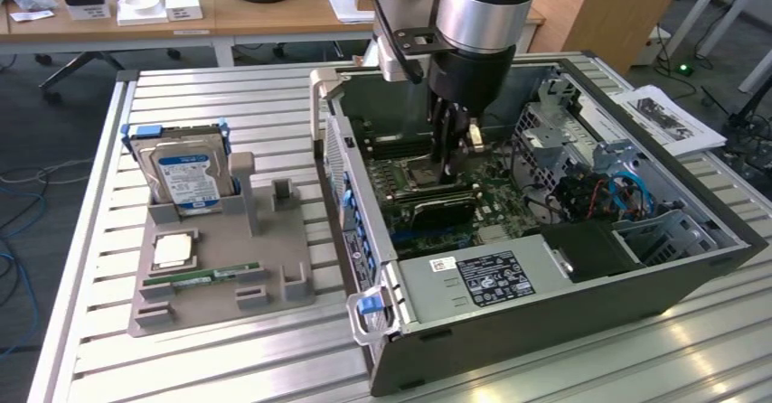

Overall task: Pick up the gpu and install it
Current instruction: 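Press down on the gpu until it lock into place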

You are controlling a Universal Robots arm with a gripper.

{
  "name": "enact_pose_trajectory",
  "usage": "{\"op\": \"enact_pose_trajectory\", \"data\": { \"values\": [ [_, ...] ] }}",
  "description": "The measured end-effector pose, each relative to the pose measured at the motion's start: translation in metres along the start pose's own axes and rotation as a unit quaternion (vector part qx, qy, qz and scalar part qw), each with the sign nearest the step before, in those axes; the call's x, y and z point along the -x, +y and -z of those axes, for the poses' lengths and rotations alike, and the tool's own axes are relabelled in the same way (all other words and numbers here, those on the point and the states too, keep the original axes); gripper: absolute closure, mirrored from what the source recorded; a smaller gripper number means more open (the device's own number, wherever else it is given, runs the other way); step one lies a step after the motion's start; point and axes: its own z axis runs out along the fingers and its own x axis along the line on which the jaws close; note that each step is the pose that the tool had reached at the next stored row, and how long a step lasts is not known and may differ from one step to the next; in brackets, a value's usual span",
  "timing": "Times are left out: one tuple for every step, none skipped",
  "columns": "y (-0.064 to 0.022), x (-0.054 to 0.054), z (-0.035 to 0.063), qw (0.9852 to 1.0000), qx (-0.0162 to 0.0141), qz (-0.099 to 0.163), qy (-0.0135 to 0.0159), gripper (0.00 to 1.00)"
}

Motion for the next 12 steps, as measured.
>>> {"op": "enact_pose_trajectory", "data": {
  "values": [
    [0.0000, 0.0000, 0.0000, 1.0000, 0.0000, 0.000, 0.0000, 0.56],
    [0.0000, 0.0000, 0.0000, 1.0000, 0.0000, 0.000, 0.0000, 0.62],
    [0.0000, 0.0000, 0.0000, 1.0000, 0.0000, 0.000, 0.0000, 0.68],
    [0.0000, 0.0000, 0.0000, 1.0000, 0.0000, 0.000, 0.0000, 0.74],
    [0.0000, 0.0000, 0.0000, 1.0000, 0.0000, 0.000, 0.0000, 0.74],
    [0.0000, 0.0000, 0.0000, 1.0000, 0.0000, 0.000, 0.0000, 0.79],
    [0.0000, 0.0000, 0.0000, 1.0000, 0.0000, 0.000, 0.0000, 0.85],
    [0.0000, 0.0000, 0.0000, 1.0000, 0.0000, 0.000, 0.0000, 0.89],
    [0.0000, 0.0000, 0.0000, 1.0000, 0.0000, 0.000, 0.0000, 0.89],
    [0.0000, 0.0000, 0.0000, 1.0000, 0.0000, 0.000, 0.0000, 0.89],
    [0.0000, 0.0000, 0.0000, 1.0000, 0.0000, 0.000, 0.0000, 0.89],
    [0.0000, 0.0000, 0.0000, 1.0000, 0.0000, 0.000, 0.0000, 0.89]
  ]
}}
